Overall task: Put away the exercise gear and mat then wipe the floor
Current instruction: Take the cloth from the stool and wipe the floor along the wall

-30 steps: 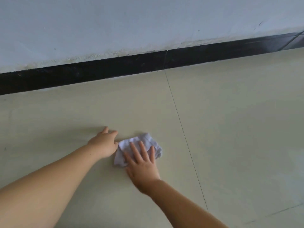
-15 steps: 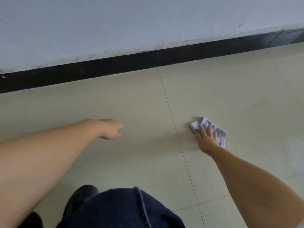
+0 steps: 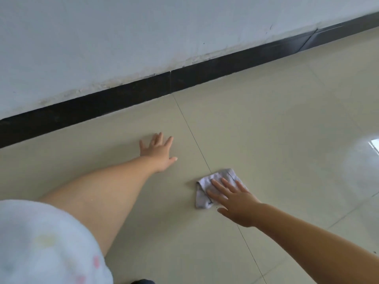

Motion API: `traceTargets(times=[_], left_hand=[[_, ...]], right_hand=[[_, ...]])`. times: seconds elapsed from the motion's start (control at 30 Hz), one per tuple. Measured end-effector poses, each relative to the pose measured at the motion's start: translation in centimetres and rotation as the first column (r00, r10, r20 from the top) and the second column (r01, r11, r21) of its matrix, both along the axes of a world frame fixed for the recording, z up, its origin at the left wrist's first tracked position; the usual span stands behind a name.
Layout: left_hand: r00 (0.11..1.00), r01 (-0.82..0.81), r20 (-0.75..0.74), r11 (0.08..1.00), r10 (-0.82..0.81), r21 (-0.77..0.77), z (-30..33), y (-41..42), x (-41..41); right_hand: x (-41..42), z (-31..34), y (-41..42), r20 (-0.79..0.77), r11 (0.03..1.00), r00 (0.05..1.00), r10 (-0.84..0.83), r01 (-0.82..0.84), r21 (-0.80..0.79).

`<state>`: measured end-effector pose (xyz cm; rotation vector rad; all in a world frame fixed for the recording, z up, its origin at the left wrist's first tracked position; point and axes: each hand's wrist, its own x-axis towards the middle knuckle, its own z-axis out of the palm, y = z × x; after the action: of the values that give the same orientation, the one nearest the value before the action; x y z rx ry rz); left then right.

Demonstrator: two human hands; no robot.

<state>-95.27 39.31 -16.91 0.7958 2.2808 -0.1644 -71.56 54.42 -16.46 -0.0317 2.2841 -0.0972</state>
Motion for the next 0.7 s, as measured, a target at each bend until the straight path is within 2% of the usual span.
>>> traceTargets(times=[0.1, 0.23, 0.37, 0.47, 0.57, 0.63, 0.7], left_hand=[[0.993, -0.117, 0.034, 0.993, 0.116, 0.013, -3.0, -0.7, -0.2], [0.988, -0.125, 0.102, 0.989, 0.118, 0.074, -3.9, -1.2, -0.4], [0.983, -0.118, 0.149, 0.991, 0.107, 0.065, -3.7, -1.2, -0.5], [0.978, -0.135, 0.169, 0.989, 0.125, 0.052, -3.7, -1.2, -0.5], [0.978, -0.132, 0.168, 0.991, 0.125, 0.031, -3.7, -1.1, -0.4], [0.977, -0.139, 0.164, 0.990, 0.133, 0.027, -3.7, -1.1, -0.4], [0.976, -0.134, 0.177, 0.991, 0.127, 0.025, -3.7, -1.1, -0.6]], right_hand=[[-1.7, 0.5, 0.8, 0.086, 0.998, 0.995, 0.057, -0.060, 0.025], [-4.3, 2.3, 0.4, 0.292, 0.999, 0.956, 0.023, -0.031, 0.023], [-5.2, 3.0, -1.8, 0.369, 0.995, 0.926, -0.084, 0.058, 0.079], [-5.4, 2.9, -1.4, 0.352, 0.995, 0.933, -0.079, 0.053, 0.084], [-3.4, 1.4, 0.0, 0.167, 0.998, 0.985, -0.031, 0.022, 0.054], [-1.6, 0.4, 1.3, 0.094, 0.997, 0.993, -0.074, 0.071, 0.043], [-1.0, -0.1, 2.1, 0.063, 1.000, 0.998, -0.006, 0.005, 0.019]])
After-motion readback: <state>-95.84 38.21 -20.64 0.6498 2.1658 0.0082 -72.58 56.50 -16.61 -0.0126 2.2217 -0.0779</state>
